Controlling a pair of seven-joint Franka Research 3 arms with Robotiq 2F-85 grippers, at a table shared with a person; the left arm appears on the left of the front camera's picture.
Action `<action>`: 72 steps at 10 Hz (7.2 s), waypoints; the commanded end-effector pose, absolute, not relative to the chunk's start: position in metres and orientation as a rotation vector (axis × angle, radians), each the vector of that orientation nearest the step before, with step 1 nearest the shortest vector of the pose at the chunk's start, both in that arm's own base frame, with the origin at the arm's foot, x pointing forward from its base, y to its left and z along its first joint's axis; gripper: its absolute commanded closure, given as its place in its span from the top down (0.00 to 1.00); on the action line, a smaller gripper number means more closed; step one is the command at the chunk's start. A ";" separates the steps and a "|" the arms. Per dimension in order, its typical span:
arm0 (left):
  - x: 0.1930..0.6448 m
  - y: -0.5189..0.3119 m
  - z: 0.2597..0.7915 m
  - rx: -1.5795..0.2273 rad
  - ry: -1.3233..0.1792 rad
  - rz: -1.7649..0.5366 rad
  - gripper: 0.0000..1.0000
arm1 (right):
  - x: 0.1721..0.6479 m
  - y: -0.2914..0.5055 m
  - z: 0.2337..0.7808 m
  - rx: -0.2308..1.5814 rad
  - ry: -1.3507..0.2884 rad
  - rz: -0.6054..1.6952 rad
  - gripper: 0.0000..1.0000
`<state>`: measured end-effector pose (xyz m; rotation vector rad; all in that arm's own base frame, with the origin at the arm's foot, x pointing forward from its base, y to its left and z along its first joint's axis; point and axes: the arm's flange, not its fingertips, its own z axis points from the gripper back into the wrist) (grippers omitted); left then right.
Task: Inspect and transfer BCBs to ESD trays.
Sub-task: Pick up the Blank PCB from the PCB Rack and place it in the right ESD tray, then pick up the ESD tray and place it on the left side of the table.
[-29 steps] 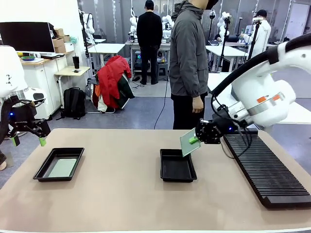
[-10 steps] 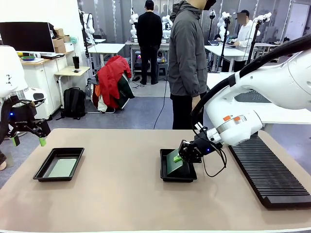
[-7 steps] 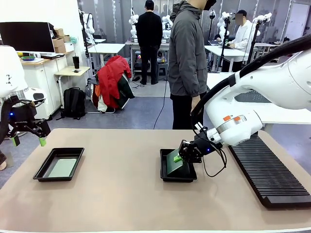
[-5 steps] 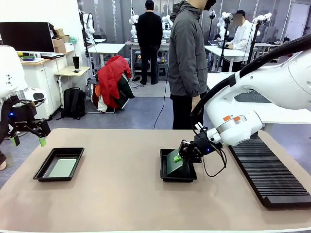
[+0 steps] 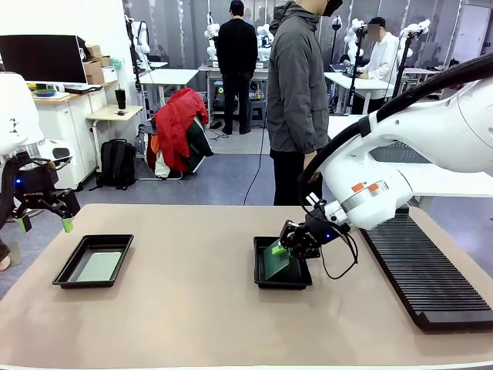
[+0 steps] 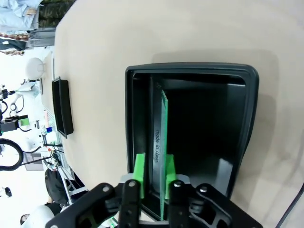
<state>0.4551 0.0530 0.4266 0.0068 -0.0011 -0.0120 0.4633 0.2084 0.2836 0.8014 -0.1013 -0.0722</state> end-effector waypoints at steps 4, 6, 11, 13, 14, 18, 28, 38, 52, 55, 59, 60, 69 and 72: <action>0.455 0.053 0.426 0.007 -0.002 -0.010 1.00 | 0.459 0.247 0.337 0.506 -0.072 -0.090 0.79; 0.455 0.053 0.426 0.007 -0.002 -0.010 1.00 | 0.460 0.260 0.359 0.318 -0.052 -0.104 0.99; 0.455 0.053 0.426 0.007 -0.002 -0.010 1.00 | 0.449 0.266 0.410 0.078 0.029 -0.107 1.00; 0.455 0.053 0.426 0.007 -0.002 -0.010 1.00 | 0.446 0.261 0.416 0.081 0.012 -0.102 1.00; 0.455 0.053 0.426 0.007 -0.002 -0.010 1.00 | 0.448 0.258 0.414 0.091 0.022 -0.107 1.00; 0.455 0.053 0.426 0.007 -0.002 -0.010 1.00 | 0.445 0.262 0.419 0.099 0.029 -0.098 1.00; 0.455 0.053 0.426 0.007 -0.002 -0.010 1.00 | 0.445 0.262 0.419 0.099 0.029 -0.098 1.00; 0.455 0.053 0.427 0.007 -0.001 -0.012 1.00 | 0.446 0.261 0.418 0.100 0.029 -0.100 1.00; 0.450 -0.259 0.442 -0.059 -0.132 -0.001 1.00 | 0.409 0.072 0.407 0.675 -0.083 0.034 1.00; 0.461 -0.303 0.427 -0.078 -0.123 -0.031 1.00 | 0.412 0.050 0.396 0.730 -0.060 0.068 1.00; 0.471 -0.350 0.407 -0.070 -0.130 -0.056 1.00 | 0.411 0.056 0.403 0.687 -0.064 0.051 1.00; 0.473 -0.361 0.401 -0.075 -0.126 -0.070 1.00 | 0.411 0.056 0.403 0.687 -0.064 0.051 1.00; 0.493 -0.419 0.332 -0.027 -0.099 -0.080 1.00 | 0.411 0.056 0.403 0.687 -0.064 0.051 1.00; 0.498 -0.422 0.316 -0.024 -0.098 -0.077 1.00 | 0.411 0.056 0.403 0.687 -0.064 0.051 1.00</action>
